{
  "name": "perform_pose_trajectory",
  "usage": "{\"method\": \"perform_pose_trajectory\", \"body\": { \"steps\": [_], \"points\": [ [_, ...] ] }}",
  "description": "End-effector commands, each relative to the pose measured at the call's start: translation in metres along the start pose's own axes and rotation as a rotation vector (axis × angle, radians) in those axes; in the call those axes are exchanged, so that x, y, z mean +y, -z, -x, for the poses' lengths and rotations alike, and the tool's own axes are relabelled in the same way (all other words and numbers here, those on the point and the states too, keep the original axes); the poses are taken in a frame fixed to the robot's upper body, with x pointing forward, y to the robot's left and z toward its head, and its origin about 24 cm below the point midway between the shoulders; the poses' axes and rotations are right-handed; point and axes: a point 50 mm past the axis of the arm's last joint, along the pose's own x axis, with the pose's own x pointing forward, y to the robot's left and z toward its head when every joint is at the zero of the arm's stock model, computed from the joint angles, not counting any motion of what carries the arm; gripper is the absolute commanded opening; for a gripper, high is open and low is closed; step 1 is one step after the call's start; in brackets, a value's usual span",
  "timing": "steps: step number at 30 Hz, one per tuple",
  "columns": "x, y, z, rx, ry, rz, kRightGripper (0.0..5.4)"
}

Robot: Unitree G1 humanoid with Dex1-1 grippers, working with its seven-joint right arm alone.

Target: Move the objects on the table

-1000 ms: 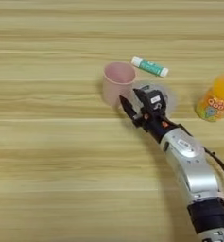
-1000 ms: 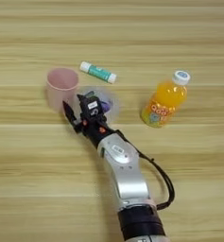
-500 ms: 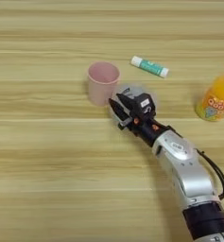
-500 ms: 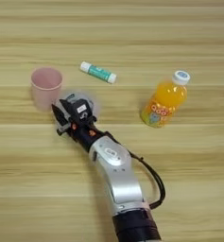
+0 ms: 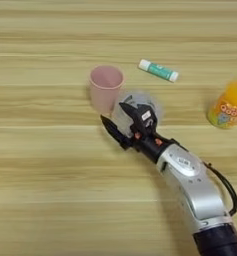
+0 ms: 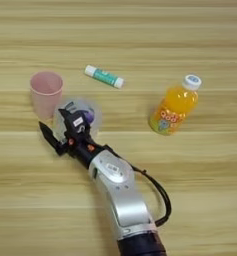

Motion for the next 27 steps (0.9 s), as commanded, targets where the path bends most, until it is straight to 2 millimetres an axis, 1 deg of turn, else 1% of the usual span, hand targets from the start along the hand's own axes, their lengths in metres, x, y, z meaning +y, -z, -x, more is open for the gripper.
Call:
{"method": "perform_pose_trajectory", "body": {
  "steps": [1, 2, 7, 9, 12, 14, 18, 27],
  "points": [
    [-0.011, -0.019, 0.006, -0.04, 0.041, 0.107, 3.94],
    [-0.013, -0.023, 0.009, -0.044, 0.05, 0.136, 4.0],
    [-0.03, -0.041, 0.019, -0.054, 0.101, 0.263, 4.73],
    [-0.038, -0.045, 0.021, -0.038, 0.11, 0.3, 4.94],
    [-0.048, -0.045, 0.021, 0.005, 0.114, 0.308, 5.22],
    [-0.047, -0.045, 0.02, 0.025, 0.08, 0.284, 5.38],
    [-0.04, -0.042, 0.02, 0.067, -0.004, 0.216, 5.38],
    [-0.026, -0.037, 0.02, 0.129, -0.128, 0.105, 5.38]
  ]
}}
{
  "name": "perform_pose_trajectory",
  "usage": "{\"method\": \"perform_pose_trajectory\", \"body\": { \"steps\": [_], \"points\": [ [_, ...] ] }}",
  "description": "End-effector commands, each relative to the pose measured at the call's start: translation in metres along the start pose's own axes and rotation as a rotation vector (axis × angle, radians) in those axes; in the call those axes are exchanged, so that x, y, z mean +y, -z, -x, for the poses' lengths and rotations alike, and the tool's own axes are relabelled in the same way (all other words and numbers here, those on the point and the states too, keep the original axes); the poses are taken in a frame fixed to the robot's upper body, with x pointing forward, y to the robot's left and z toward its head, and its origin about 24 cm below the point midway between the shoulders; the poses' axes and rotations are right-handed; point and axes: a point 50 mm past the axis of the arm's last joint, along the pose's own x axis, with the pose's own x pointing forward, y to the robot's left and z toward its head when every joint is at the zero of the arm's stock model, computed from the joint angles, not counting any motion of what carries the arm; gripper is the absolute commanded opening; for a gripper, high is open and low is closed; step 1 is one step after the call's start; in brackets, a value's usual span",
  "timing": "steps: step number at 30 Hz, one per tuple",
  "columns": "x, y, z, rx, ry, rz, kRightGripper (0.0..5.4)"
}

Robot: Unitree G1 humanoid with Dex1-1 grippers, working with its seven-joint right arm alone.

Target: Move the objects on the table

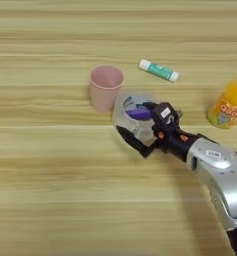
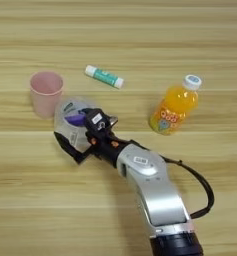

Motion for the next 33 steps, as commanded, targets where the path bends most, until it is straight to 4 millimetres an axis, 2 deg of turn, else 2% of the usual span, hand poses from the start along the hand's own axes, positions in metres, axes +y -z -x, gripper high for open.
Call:
{"method": "perform_pose_trajectory", "body": {
  "steps": [1, 9, 13, 19, 33],
  "points": [
    [0.0, -0.02, 0.0, -0.043, -0.039, 0.046, 5.38],
    [0.017, -0.008, -0.001, 0.066, -0.172, -0.009, 5.38],
    [0.03, -0.015, -0.001, 0.056, -0.275, -0.078, 5.38],
    [0.038, -0.022, -0.003, 0.042, -0.339, -0.138, 5.38],
    [0.053, -0.042, -0.019, -0.051, -0.407, -0.132, 5.38]
  ]
}}
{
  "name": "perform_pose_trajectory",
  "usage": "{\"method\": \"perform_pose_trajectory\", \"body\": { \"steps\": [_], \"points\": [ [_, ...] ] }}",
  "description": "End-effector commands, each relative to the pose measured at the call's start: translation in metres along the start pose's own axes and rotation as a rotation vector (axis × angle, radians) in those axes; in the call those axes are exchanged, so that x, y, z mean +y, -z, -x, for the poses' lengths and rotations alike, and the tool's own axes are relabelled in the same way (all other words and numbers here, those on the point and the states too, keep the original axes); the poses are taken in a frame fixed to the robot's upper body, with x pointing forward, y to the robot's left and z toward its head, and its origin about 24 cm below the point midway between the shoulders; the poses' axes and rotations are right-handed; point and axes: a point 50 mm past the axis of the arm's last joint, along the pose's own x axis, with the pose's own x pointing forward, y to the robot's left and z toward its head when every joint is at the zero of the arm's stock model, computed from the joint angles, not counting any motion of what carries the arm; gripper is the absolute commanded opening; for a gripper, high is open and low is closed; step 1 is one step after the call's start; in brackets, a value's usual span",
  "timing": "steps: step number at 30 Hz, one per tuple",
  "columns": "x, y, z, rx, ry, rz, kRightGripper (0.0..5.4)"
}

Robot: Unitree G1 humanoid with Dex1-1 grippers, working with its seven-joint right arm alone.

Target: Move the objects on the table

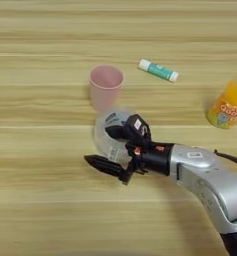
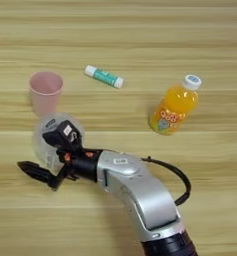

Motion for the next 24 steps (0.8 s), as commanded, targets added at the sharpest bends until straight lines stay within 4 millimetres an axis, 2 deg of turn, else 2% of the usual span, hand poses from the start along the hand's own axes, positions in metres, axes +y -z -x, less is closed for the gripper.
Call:
{"method": "perform_pose_trajectory", "body": {
  "steps": [1, 12, 24],
  "points": [
    [0.002, -0.029, -0.008, -0.091, -0.023, 0.101, 5.38],
    [0.01, -0.035, -0.02, -0.107, -0.072, 0.104, 5.38],
    [0.015, -0.031, -0.032, -0.102, -0.11, 0.072, 5.38]
  ]
}}
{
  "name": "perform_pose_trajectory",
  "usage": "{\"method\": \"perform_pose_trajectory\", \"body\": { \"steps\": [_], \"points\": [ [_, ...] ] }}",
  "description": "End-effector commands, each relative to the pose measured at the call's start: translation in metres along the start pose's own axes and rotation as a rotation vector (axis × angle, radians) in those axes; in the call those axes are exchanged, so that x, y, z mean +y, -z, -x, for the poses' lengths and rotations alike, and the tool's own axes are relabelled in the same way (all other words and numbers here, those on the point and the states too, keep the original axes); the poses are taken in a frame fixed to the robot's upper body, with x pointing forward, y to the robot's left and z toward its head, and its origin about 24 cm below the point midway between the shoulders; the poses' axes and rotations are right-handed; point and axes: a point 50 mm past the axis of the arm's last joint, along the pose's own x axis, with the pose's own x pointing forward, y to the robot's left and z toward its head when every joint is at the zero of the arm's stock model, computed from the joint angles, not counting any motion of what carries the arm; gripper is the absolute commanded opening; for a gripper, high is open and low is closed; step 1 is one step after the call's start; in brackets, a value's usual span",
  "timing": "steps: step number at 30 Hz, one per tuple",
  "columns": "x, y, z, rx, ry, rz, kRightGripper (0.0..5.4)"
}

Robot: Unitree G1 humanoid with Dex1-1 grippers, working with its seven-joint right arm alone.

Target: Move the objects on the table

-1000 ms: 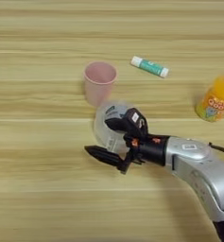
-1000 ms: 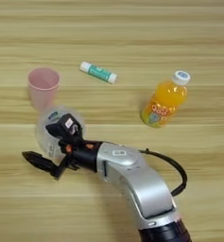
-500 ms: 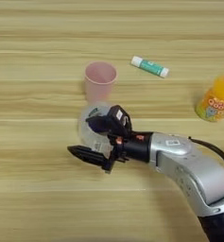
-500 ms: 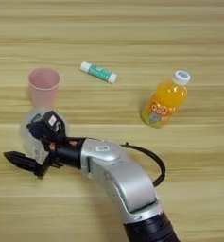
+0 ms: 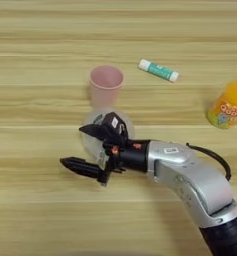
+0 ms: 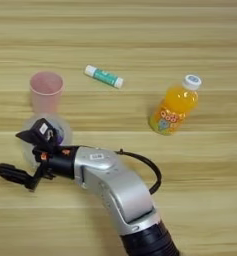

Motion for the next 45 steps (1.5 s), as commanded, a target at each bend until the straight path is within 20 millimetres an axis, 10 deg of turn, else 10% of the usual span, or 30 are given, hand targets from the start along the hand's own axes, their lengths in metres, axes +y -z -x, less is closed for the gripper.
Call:
{"method": "perform_pose_trajectory", "body": {
  "steps": [1, 27, 45],
  "points": [
    [-0.004, -0.019, -0.005, -0.056, 0.011, 0.068, 5.38],
    [-0.027, -0.083, 0.014, -0.48, 0.505, 0.529, 5.38],
    [-0.082, -0.076, 0.02, -0.458, 0.727, 0.482, 5.38]
  ]
}}
